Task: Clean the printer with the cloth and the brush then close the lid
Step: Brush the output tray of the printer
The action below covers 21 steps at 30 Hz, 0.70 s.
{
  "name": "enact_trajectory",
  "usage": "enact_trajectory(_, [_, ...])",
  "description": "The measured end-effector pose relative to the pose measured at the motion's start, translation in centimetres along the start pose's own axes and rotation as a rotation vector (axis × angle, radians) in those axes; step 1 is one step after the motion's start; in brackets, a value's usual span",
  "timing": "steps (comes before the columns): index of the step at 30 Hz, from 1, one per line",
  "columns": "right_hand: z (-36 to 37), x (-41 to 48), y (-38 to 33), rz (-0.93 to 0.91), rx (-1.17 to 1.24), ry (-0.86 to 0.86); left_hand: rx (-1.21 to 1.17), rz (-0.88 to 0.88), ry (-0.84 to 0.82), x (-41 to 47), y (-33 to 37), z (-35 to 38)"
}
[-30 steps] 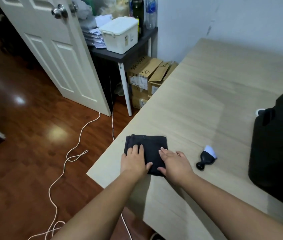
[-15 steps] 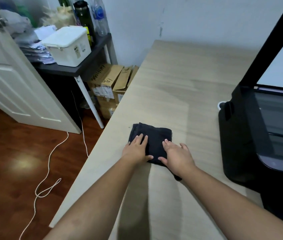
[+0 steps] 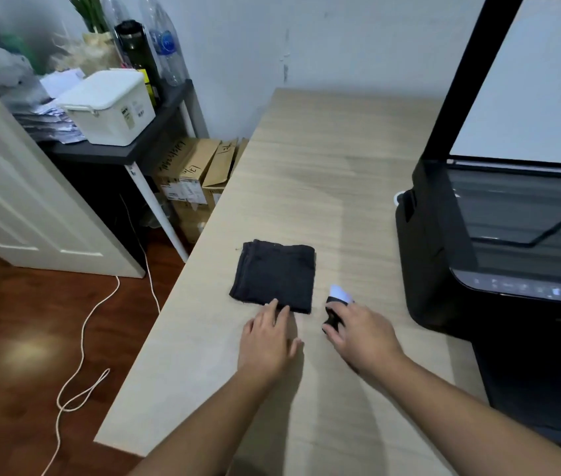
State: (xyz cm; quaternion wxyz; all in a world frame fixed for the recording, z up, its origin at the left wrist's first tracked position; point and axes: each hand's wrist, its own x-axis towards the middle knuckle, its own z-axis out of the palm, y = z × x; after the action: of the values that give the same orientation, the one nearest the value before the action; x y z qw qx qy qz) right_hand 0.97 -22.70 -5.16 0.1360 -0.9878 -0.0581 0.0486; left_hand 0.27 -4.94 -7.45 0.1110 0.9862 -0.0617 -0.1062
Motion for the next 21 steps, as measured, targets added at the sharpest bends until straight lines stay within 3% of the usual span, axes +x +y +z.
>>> enact_trajectory(3, [1.4,-1.0,0.2,-0.025,-0.157,-0.123,-0.005,0.023,-0.014,-2.4,0.0,1.4])
enact_trajectory(10, [2.2,-1.8,1.1,-0.032,-0.127,-0.106,0.050,0.027,-0.090,-2.9,-0.5,1.7])
enact_trajectory(14, [-0.2,-4.1,2.4,-0.048,0.158,0.152,0.050,-0.042,-0.101,-3.0,0.5,1.3])
enact_trajectory(17, [-2.9,-6.8,4.5,0.089,0.480,0.216,0.009,-0.038,-0.018,-3.0,4.0,1.4])
enact_trajectory(21, [-6.6,-11.5,9.0,0.269,0.726,0.350,-0.284,0.075,-0.014,-3.5,12.4,2.8])
